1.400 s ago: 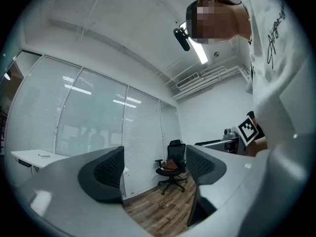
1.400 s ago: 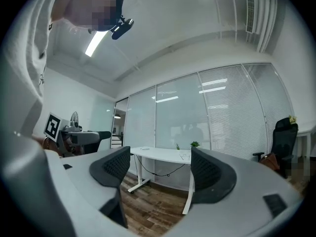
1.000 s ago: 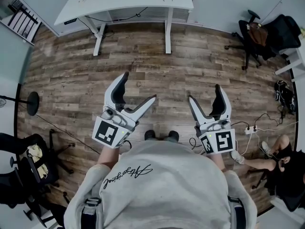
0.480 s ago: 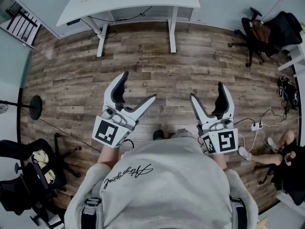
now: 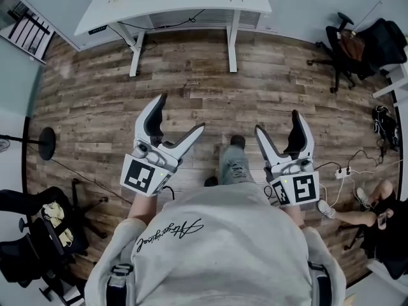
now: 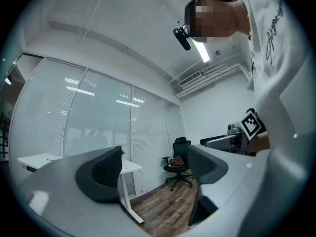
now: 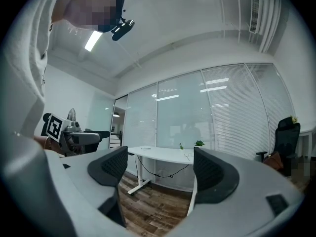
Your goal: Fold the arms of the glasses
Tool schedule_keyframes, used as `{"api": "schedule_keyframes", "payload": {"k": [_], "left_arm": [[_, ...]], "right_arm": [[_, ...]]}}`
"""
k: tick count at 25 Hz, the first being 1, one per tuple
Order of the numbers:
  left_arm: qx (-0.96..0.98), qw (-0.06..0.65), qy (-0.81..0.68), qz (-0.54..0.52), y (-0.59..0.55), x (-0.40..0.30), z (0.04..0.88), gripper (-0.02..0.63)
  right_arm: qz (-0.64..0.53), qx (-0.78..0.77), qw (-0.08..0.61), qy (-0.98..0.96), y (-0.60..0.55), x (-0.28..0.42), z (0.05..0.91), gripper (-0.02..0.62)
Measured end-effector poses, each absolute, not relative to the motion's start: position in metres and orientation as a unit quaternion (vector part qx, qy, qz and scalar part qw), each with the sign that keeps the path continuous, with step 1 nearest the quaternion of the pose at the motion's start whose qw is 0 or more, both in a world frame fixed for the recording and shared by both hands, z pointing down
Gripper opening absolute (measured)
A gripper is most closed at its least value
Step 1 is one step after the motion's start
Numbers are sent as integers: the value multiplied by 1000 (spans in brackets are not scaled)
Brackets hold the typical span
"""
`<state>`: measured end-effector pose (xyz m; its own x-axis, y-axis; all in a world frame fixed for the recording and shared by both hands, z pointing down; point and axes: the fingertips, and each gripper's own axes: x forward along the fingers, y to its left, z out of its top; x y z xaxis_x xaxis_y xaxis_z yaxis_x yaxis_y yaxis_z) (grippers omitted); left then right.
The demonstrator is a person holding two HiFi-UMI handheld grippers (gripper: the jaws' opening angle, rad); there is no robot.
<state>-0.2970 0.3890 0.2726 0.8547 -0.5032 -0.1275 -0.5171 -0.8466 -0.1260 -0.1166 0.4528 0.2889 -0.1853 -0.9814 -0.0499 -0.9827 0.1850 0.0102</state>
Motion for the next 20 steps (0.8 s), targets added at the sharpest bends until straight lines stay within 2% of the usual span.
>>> {"api": "schedule_keyframes", "payload": {"k": [20], "left_arm": [[-952, 88, 288, 51, 263, -203, 259, 403]], "right_arm": [[17, -620, 38, 784, 317, -19, 286, 396]]}}
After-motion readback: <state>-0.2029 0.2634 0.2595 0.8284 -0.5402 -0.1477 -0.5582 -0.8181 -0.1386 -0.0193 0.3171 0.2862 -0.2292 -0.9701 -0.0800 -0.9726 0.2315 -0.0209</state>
